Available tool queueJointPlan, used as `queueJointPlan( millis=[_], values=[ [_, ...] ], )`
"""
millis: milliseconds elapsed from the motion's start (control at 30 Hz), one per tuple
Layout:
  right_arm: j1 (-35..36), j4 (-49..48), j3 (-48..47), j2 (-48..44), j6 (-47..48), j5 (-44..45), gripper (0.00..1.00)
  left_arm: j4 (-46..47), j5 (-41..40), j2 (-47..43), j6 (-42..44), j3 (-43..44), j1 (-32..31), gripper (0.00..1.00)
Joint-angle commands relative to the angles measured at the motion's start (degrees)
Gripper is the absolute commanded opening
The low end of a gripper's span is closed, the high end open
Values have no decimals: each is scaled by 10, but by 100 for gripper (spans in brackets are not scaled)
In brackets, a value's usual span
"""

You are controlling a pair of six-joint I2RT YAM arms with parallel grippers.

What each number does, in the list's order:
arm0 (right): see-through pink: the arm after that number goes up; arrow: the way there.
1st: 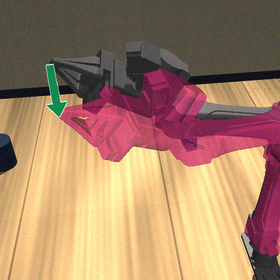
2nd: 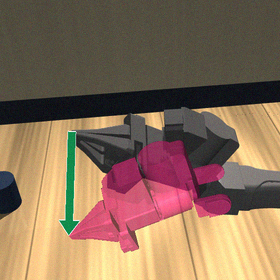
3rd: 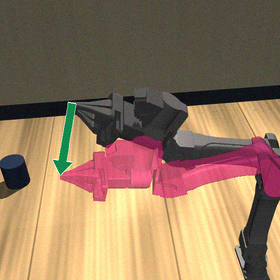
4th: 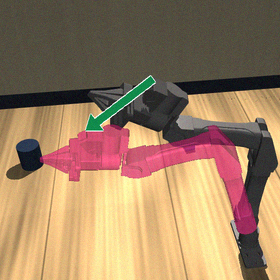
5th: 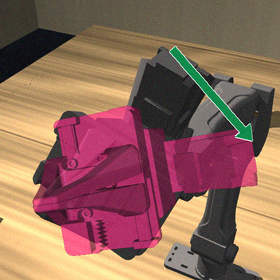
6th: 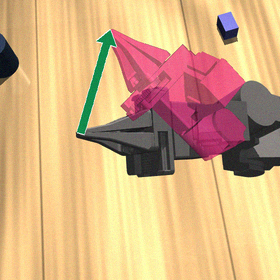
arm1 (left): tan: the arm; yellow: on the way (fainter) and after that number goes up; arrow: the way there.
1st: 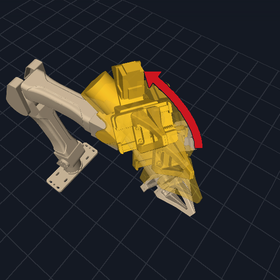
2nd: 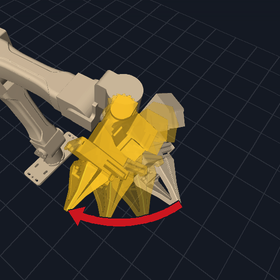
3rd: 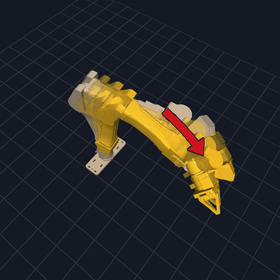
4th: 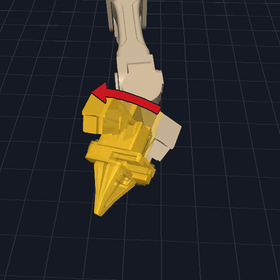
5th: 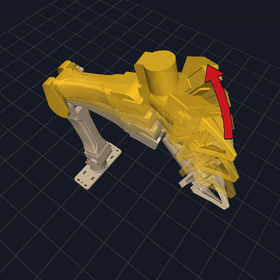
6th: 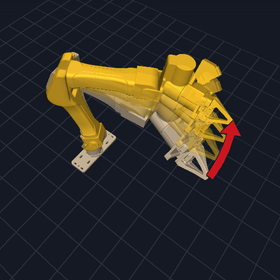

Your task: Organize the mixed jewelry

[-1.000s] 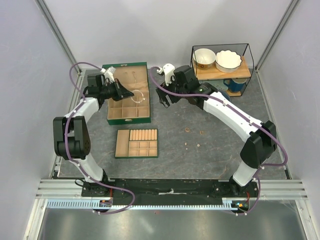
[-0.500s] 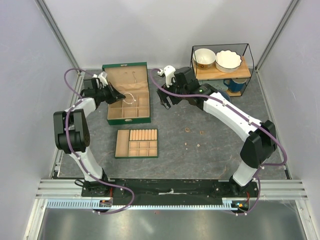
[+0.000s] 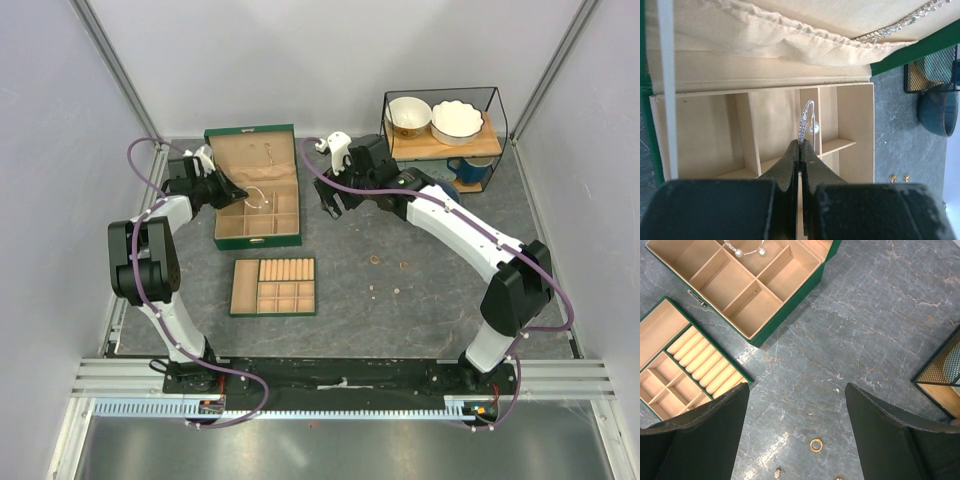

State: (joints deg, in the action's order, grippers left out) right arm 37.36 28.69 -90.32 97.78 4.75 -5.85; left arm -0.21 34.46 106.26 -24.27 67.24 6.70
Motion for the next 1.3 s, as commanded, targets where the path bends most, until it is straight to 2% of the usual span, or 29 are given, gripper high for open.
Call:
queueJointPlan(
  millis=[0,700,1267],
  values=[
    [-1,-21,7,-6,2,-10,86,20,-30,1,-23,9,-2,2],
    [-2,-23,12,2,3,-20,86,6,-38,41,-54,41,-20,2],
    [-1,-23,18,-3,6,-22,86,-49,-57,64,-39,68,-33,18]
  ],
)
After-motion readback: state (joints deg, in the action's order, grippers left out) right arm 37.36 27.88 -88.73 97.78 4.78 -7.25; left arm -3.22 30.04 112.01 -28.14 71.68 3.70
